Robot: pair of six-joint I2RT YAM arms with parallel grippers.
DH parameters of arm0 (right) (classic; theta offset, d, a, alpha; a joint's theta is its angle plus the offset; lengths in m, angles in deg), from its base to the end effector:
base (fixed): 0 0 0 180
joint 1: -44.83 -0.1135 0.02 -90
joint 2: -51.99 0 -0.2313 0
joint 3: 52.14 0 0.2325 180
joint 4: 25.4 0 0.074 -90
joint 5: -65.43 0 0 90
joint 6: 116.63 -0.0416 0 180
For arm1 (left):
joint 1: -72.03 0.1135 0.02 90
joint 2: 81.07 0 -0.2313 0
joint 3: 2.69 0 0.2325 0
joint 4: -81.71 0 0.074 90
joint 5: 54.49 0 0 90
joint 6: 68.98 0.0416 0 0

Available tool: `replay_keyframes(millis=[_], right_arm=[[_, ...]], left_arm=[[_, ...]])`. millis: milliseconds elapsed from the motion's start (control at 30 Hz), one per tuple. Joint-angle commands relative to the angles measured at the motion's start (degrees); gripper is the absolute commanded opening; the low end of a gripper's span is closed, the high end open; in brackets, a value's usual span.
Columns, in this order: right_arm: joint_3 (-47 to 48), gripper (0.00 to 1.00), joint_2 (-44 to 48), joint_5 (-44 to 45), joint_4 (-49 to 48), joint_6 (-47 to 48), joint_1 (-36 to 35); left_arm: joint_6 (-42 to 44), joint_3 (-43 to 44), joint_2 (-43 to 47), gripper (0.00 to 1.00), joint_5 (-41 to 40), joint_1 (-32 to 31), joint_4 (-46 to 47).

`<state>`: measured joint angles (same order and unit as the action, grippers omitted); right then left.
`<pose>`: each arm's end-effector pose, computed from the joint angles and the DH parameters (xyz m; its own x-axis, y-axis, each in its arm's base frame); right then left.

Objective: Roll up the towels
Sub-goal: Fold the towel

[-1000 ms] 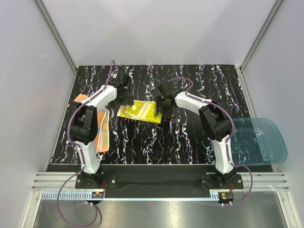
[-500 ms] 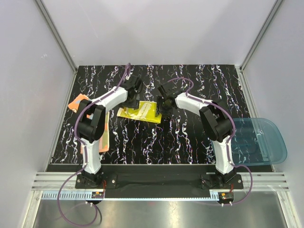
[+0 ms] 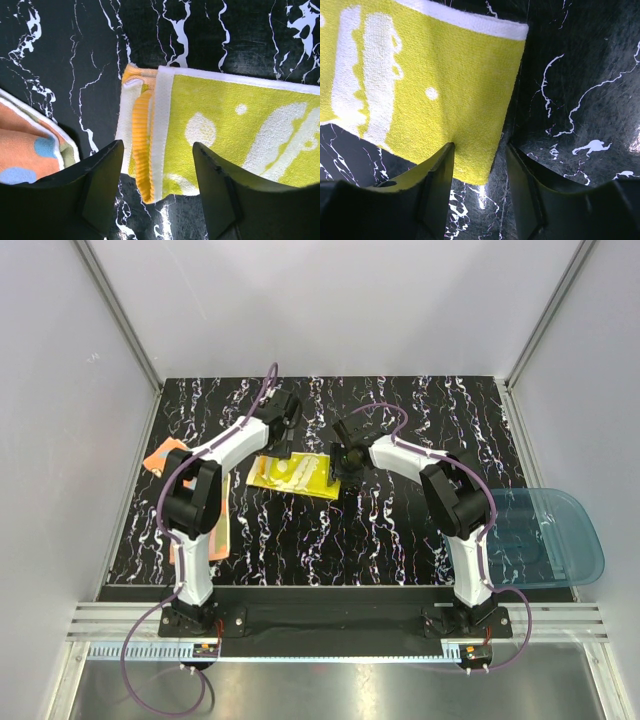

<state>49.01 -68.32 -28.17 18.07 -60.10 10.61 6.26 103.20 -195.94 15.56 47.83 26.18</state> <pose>0.3371 0.2324 0.1343 -0.9353 0.0296 -0.3527 -0.0831 0.9503 0.3001 0.3667 -0.1492 0.1850 -0.8602 0.1240 -0.4946 0.0333 0.9816 0.1882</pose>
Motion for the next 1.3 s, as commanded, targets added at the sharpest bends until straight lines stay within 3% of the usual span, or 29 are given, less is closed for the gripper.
replay_keyframes(millis=[0, 367, 533, 767, 933, 967, 1033, 1100, 1200, 1267], right_arm=[[-2.52, 0.53, -4.41, 4.03, 4.10, 1.92, 0.12], [-3.40, 0.52, -4.23, 4.91, 4.36, 3.24, 0.12], [-3.49, 0.51, -4.41, 5.09, 4.45, 3.33, 0.12], [-3.31, 0.52, -5.28, 5.00, 4.80, 3.33, 0.12], [-3.05, 0.52, -5.81, 4.74, 4.88, 3.33, 0.12], [-3.05, 0.51, -5.46, 4.91, 5.15, 3.41, 0.12], [-3.31, 0.51, -4.32, 5.96, 5.24, 3.68, 0.11], [-3.40, 0.51, -1.78, 6.32, 5.24, 4.29, 0.12], [-3.57, 0.50, 2.44, 4.57, 4.71, 5.52, 0.12], [-3.40, 0.50, 5.42, 0.53, 3.66, 6.49, 0.03]], left_arm=[[0.97, 2.05, -2.02, 0.61, 1.40, -0.14, 0.94], [0.61, 4.16, -6.42, 0.38, 2.01, 0.47, 0.50], [0.44, 3.81, -5.81, 0.15, 0.88, 1.00, 0.68], [1.67, 4.60, -4.31, 0.13, -0.18, 3.02, 0.50], [2.63, 4.07, -4.40, 0.23, -1.41, 4.17, 0.59], [2.72, 4.07, -4.49, 0.34, -1.76, 4.25, 0.59], [2.38, 4.42, -3.87, 0.44, -2.11, 4.78, 0.15], [1.59, 4.69, -2.13, 0.65, -3.08, 5.13, -0.11], [-1.05, 5.22, 1.12, 0.74, -6.86, 5.05, -1.78], [-2.89, 4.69, 3.32, 0.74, -7.65, 4.78, -2.40]])
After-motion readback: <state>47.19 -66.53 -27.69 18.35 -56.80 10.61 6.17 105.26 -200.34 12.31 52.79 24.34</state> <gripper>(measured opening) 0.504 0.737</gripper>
